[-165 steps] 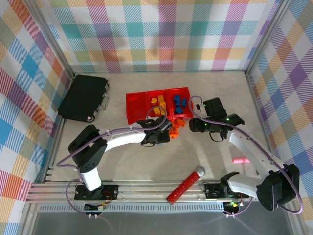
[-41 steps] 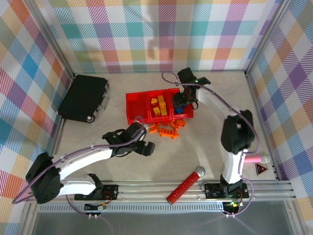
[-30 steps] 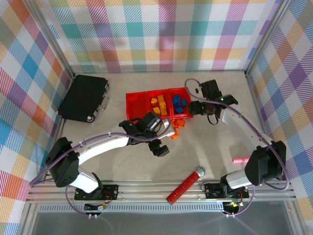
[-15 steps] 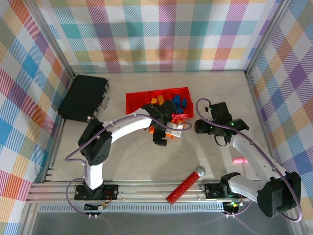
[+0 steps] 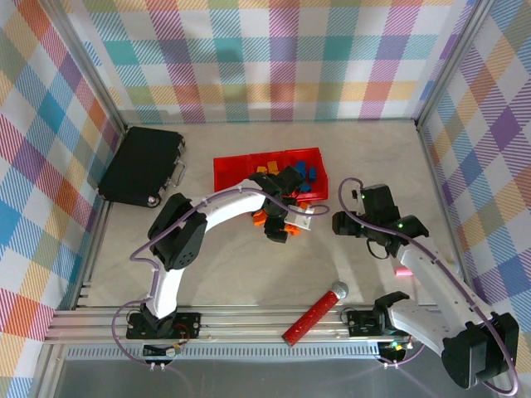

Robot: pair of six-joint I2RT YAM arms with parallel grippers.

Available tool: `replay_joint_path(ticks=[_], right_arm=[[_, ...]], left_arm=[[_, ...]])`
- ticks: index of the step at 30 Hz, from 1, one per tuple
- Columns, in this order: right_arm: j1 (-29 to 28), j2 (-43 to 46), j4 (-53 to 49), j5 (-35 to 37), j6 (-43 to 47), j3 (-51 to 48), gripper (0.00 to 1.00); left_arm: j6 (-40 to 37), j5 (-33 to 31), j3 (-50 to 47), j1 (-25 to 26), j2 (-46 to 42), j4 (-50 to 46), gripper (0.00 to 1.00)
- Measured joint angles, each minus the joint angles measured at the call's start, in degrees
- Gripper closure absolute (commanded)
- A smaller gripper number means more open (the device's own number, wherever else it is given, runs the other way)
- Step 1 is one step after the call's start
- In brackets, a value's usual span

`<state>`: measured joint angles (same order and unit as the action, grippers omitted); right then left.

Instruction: Sort the legos into containers by color

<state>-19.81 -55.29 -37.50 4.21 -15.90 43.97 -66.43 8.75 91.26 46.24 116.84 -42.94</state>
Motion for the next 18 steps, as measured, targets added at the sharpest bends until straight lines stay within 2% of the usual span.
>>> replay_joint_path(ticks=[7, 18], right_arm=[[0.00, 0.00, 1.16, -0.87, 0.00, -0.39, 0.25], [0.00, 0.52, 1.99, -1.97, 0.00, -1.66, 0.25]], left_arm=[[1.73, -1.27, 1.51, -0.87, 2.97, 0.00, 0.19], [2.73, -2.89, 5.46, -1.18, 6.54, -2.60, 0.27]])
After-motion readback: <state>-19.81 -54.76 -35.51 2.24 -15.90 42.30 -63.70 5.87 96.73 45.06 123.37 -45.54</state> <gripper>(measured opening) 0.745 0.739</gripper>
